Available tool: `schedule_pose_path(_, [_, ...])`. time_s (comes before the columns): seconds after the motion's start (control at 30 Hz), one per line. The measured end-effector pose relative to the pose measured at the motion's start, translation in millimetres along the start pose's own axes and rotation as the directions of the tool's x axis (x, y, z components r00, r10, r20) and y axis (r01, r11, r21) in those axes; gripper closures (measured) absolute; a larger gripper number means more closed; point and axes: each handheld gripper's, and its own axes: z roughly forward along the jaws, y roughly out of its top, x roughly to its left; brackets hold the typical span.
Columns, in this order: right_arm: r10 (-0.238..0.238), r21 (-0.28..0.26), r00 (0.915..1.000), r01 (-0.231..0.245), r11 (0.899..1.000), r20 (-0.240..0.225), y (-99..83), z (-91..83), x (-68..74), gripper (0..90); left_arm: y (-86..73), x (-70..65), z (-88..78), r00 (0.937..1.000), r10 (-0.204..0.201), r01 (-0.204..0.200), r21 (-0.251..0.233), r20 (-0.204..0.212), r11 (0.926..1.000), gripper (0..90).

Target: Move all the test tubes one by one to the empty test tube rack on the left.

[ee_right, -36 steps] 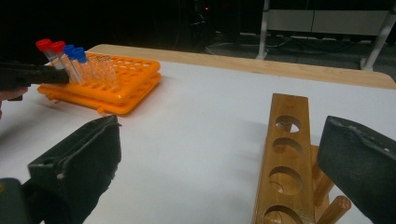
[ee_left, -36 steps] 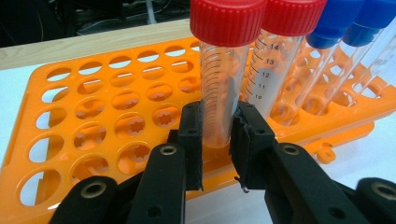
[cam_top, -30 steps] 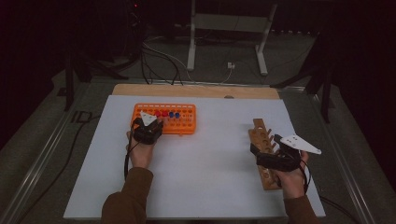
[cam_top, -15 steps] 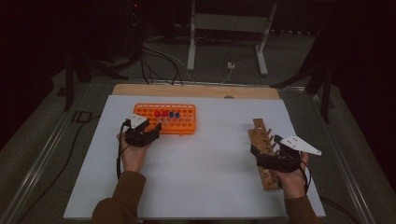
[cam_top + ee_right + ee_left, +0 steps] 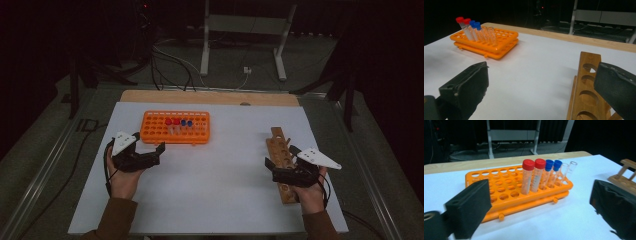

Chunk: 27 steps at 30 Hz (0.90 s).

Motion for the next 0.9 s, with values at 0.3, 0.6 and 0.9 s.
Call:
schedule_pose_path(0.3, [-0.011,-0.002,0.9999,0.011,1.000,-0.012,-4.7,0.9,2.5,0.1,-20.4,-0.1,-32.1,0.9999,-0.014,0.014,-0.028,0.000,0.9995,0.5])
schedule_pose_path(0.6, [-0.013,-0.010,0.9998,0.012,1.000,-0.015,-6.2,-1.7,3.8,0.1,-28.4,-0.5,-47.9,0.9996,0.009,-0.011,-0.056,-0.028,0.9984,0.5])
schedule_pose_path(0.9, [-0.023,-0.012,0.9996,0.023,1.000,-0.014,-9.4,-1.4,8.4,0.1,-28.9,-5.2,-50.5,0.9992,0.016,-0.019,-0.077,-0.035,0.9968,0.5])
